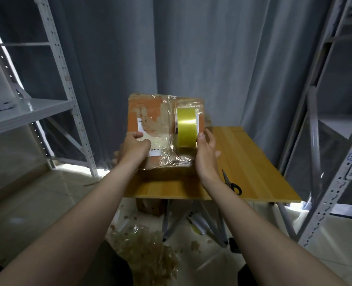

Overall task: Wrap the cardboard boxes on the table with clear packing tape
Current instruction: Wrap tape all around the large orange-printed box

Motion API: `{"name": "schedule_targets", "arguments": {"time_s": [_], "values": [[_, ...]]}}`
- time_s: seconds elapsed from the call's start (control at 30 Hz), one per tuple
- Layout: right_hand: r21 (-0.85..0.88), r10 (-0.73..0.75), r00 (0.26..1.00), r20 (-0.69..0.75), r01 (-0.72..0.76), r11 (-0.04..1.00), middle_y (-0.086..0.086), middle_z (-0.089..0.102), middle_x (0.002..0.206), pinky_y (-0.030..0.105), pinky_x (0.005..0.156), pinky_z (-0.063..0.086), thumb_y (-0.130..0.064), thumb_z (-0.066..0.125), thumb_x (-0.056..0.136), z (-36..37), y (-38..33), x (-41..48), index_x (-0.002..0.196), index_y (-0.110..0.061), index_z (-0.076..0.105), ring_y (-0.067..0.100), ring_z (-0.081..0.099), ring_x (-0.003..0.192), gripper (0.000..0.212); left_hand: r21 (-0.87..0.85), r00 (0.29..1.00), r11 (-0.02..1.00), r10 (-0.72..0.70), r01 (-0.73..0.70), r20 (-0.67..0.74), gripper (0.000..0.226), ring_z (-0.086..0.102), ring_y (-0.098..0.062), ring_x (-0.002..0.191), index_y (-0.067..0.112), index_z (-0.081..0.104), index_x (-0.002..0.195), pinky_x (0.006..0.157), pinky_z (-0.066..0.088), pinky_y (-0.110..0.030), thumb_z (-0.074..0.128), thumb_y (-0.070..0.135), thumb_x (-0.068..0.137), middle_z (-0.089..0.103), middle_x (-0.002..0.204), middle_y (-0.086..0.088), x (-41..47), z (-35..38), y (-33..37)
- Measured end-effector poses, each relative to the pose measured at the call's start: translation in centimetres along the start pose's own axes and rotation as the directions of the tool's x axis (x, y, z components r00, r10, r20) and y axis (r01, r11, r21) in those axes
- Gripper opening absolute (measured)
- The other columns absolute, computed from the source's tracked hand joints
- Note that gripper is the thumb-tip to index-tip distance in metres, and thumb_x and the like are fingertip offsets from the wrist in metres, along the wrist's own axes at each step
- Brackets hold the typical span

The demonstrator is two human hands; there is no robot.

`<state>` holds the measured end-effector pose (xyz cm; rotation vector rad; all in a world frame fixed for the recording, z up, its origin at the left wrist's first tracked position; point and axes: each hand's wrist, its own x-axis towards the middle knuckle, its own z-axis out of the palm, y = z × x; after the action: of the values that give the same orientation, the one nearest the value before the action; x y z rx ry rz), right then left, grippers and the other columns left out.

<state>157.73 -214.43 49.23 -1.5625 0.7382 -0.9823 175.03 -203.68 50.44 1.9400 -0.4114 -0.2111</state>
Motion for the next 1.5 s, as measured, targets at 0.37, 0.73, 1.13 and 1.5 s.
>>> {"name": "schedule_targets", "arguments": {"time_s": [0.37,0.73,1.13,1.5], "values": [[-0.236,-0.061,0.998,0.007,0.061,0.97,0.001,0.066,0.129,0.045,0.108,0.027,-0.063,0.049,0.099,-1.1,-1.9,4.2,0.129,-0.029,0.068,0.03,0.031,0.14,0.049,0.252,0.988,0.967,-0.006,-0.033,0.155,0.04,0.053,-0.034,0.118,0.053,0.072,0.09,0.104,0.038,-0.048,0.06,0.057,0.052,0.065,0.123,0.004,3.0,0.7,2.3],[-0.447,-0.042,0.998,0.053,0.061,0.893,-0.002,0.07,0.113,0.047,0.107,0.036,-0.06,0.058,0.095,1.3,-1.6,8.9,0.108,-0.027,0.07,0.028,0.041,0.131,0.038,0.496,0.812,0.688,0.24,-0.529,0.533,0.076,0.045,-0.025,0.142,0.027,0.061,0.141,0.116,0.024,-0.041,0.069,0.073,0.08,0.056,0.149,0.001,0.4,3.0,5.1],[-0.305,-0.237,0.953,0.188,0.286,0.908,-0.009,0.063,0.076,0.02,0.06,0.041,-0.038,0.067,0.099,-0.3,-1.1,9.2,0.083,-0.021,0.065,0.003,0.056,0.068,0.023,0.48,0.835,0.695,0.348,-0.535,0.426,0.088,0.059,-0.026,0.125,0.034,0.065,0.119,0.111,0.031,-0.069,0.074,0.089,0.051,0.07,0.123,0.006,1.2,5.8,3.8],[-0.07,-0.246,0.954,0.172,0.261,0.963,-0.014,0.063,0.072,0.011,0.061,0.041,-0.033,0.063,0.102,-0.8,-0.5,5.9,0.085,-0.018,0.07,-0.005,0.055,0.065,0.023,0.391,0.747,0.679,0.363,-0.622,0.557,0.096,0.062,-0.017,0.124,0.038,0.061,0.136,0.106,0.047,-0.054,0.063,0.088,0.054,0.067,0.134,0.013,1.6,4.7,3.2]]}}
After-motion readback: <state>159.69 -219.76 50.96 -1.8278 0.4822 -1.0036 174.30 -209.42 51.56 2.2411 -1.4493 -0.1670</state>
